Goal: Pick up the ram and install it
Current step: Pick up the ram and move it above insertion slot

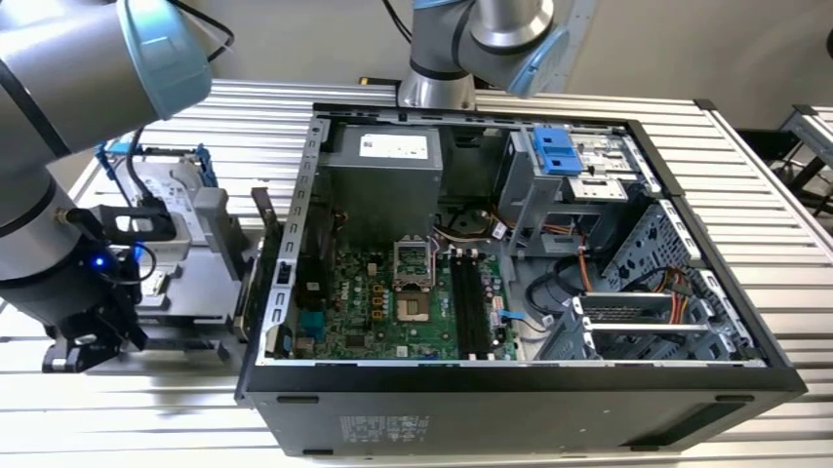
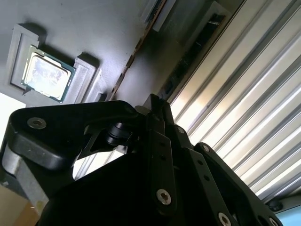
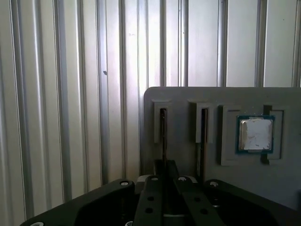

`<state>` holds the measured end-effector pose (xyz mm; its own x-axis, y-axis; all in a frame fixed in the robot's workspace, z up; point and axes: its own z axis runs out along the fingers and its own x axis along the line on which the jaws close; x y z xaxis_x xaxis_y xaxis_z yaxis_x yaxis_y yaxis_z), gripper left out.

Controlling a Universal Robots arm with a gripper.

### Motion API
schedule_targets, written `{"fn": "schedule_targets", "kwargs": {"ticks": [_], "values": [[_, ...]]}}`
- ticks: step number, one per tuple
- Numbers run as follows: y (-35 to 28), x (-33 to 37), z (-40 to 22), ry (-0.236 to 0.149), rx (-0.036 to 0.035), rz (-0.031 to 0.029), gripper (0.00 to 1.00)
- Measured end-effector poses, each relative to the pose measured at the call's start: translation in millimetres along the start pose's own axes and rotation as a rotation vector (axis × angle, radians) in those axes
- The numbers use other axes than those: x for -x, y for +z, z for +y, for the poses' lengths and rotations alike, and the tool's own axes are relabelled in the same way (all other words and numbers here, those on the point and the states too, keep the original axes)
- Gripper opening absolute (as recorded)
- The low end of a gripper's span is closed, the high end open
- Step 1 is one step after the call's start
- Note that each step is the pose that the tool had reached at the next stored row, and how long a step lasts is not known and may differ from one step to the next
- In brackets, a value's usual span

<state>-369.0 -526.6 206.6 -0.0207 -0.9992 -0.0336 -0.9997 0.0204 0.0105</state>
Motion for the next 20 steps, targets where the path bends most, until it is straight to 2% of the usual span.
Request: {"fn": "schedule_targets", "kwargs": {"ticks": [10, 20], "values": [[-12.6, 0.4, 0.1, 0.000, 0.0000, -0.0001, 0.00], [-22.7, 0.8, 0.2, 0.000, 0.0001, -0.0001, 0.00]]}}
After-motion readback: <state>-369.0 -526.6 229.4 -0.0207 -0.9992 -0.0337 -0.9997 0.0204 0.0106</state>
